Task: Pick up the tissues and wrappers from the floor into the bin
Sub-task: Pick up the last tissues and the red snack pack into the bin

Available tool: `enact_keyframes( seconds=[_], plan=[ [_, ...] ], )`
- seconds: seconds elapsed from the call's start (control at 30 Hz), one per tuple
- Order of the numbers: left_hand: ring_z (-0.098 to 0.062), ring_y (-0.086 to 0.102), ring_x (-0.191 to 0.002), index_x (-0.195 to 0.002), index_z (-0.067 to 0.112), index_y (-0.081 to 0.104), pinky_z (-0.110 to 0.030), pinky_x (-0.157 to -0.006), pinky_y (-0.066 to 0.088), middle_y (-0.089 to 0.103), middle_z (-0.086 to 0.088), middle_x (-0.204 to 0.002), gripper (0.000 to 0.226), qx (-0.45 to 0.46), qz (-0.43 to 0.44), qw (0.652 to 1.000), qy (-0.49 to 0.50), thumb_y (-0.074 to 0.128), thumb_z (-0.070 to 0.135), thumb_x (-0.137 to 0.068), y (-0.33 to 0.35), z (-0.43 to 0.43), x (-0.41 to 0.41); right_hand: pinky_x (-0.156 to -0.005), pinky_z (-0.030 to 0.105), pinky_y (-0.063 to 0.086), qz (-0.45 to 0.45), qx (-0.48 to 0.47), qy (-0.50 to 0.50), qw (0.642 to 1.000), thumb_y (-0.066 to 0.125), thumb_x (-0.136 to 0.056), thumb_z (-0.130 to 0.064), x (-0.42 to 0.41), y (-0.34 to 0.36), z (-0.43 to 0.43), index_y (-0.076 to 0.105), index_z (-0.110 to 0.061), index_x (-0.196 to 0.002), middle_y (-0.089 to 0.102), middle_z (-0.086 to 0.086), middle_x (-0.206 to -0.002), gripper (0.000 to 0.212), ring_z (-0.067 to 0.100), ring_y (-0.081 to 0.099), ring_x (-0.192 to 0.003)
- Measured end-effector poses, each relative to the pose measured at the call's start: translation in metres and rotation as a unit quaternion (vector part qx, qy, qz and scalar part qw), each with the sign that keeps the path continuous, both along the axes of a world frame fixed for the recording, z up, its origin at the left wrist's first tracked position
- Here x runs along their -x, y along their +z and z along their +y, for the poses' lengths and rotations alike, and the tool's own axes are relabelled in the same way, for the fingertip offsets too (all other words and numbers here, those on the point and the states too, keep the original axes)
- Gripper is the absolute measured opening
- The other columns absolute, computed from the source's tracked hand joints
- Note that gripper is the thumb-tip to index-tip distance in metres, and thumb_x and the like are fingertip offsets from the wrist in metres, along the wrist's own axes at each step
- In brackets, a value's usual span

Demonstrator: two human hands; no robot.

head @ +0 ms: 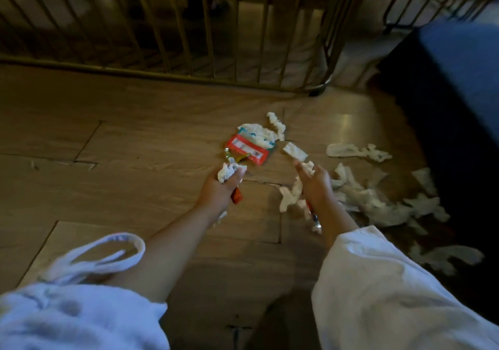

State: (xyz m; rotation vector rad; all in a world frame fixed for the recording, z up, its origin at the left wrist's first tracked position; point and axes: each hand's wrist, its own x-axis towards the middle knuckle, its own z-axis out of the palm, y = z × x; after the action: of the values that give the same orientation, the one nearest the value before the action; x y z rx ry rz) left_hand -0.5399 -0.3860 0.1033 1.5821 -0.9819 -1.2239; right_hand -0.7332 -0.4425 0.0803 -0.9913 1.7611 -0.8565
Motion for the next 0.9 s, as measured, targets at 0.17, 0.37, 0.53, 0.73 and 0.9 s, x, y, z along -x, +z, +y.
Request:
enact_keyframes(
  seconds=[0.17, 0.37, 0.53, 0.73, 0.9],
  plan=[
    [-0.018, 0.06, -0.092, -0.101, 0.013, 0.065, -0.031, -0.082, 0.044, 0.067, 0.001, -0.09, 0.034, 0.027, 0.026, 0.998, -0.057, 0.062, 0.043, -0.084, 0.083, -0.013, 0.097, -0.062, 0.021, 0.048, -0.042, 0.085, -0.061, 0.994, 0.062, -0.083, -0.048, 0.077, 0.071, 0.038, 0.054, -0.012, -0.11, 0.062, 0.003, -0.091, 0.046, 0.013, 0.058, -0.077],
    [-0.011, 0.057, -0.075, -0.091, 0.017, 0.065, -0.028, -0.071, 0.045, 0.062, 0.0, -0.084, 0.022, 0.033, 0.074, 0.977, -0.196, 0.062, 0.039, -0.086, 0.131, 0.002, 0.226, -0.058, 0.027, 0.044, -0.034, 0.179, -0.195, 0.964, 0.059, -0.089, -0.037, 0.172, 0.13, 0.098, 0.057, -0.016, -0.081, 0.054, -0.002, -0.067, 0.023, 0.012, 0.051, -0.061],
    [-0.01, 0.056, -0.073, -0.094, 0.014, 0.06, -0.018, -0.058, 0.044, 0.059, 0.001, -0.079, 0.024, 0.036, 0.112, 0.93, -0.348, 0.056, 0.038, -0.089, 0.161, 0.05, 0.323, -0.074, 0.034, 0.047, 0.006, 0.199, -0.333, 0.922, 0.058, -0.089, -0.035, 0.254, 0.166, 0.174, 0.05, -0.018, -0.066, 0.054, -0.002, -0.062, 0.029, 0.011, 0.053, -0.061],
    [-0.007, 0.048, -0.054, -0.093, 0.012, 0.058, -0.023, -0.054, 0.04, 0.051, 0.004, -0.063, 0.023, 0.003, 0.141, 0.819, -0.557, 0.059, 0.035, -0.088, 0.165, 0.159, 0.419, -0.051, 0.018, 0.039, 0.057, 0.2, -0.518, 0.83, 0.059, -0.089, -0.031, 0.305, 0.186, 0.306, 0.046, -0.017, -0.067, 0.048, -0.003, -0.06, 0.03, 0.009, 0.045, -0.054],
    [-0.006, 0.054, -0.054, -0.093, 0.012, 0.058, -0.025, -0.056, 0.045, 0.055, 0.004, -0.062, 0.025, -0.035, 0.149, 0.715, -0.682, 0.058, 0.037, -0.088, 0.171, 0.263, 0.452, -0.049, 0.021, 0.039, 0.11, 0.154, -0.634, 0.75, 0.056, -0.089, -0.039, 0.302, 0.192, 0.43, 0.051, -0.015, -0.071, 0.05, -0.002, -0.06, 0.031, 0.01, 0.047, -0.054]
  ],
)
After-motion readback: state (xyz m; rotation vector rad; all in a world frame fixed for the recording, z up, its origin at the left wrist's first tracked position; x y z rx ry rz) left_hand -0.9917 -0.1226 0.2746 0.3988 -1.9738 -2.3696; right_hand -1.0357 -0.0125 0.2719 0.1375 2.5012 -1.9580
